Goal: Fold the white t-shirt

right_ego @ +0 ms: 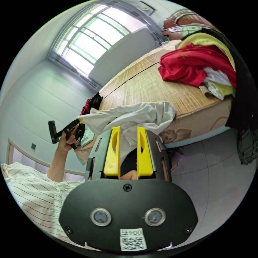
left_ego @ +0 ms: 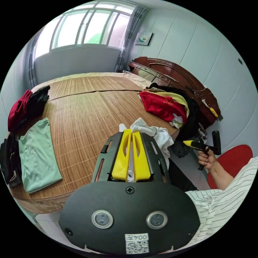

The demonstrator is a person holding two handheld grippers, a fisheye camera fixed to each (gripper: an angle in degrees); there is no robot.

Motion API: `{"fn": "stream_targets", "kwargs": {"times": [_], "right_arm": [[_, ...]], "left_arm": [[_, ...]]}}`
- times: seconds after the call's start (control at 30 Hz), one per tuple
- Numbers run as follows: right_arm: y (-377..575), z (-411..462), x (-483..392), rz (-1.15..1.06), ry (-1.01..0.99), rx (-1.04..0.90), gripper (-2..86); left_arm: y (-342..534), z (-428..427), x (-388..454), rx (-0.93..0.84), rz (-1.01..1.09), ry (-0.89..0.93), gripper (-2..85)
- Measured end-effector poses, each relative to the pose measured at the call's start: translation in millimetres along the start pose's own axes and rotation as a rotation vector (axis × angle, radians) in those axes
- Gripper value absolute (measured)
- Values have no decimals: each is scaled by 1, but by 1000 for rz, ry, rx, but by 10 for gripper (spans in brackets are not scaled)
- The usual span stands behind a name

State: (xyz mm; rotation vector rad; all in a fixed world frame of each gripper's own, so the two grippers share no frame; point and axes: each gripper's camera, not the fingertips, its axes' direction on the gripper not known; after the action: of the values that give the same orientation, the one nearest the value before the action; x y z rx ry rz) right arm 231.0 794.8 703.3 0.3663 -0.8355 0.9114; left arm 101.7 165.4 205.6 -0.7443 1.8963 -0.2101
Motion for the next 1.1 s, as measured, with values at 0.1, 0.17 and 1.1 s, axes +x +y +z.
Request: {"fn": "stream_targets", "kwargs": {"times": [0.1,0.17,1.1], "right_arm": [[-6,22,-42,-136,29,-19,115],[-10,38,-77,-269,46,-40,123],[-221,101,-198,-202,-381,-370,31]], "left_arm": [[16,-19,-10,-4,-26,91,4],[23,-27,-8,-1,-3,93,4],[75,-99,7,195,53,69,115]]}}
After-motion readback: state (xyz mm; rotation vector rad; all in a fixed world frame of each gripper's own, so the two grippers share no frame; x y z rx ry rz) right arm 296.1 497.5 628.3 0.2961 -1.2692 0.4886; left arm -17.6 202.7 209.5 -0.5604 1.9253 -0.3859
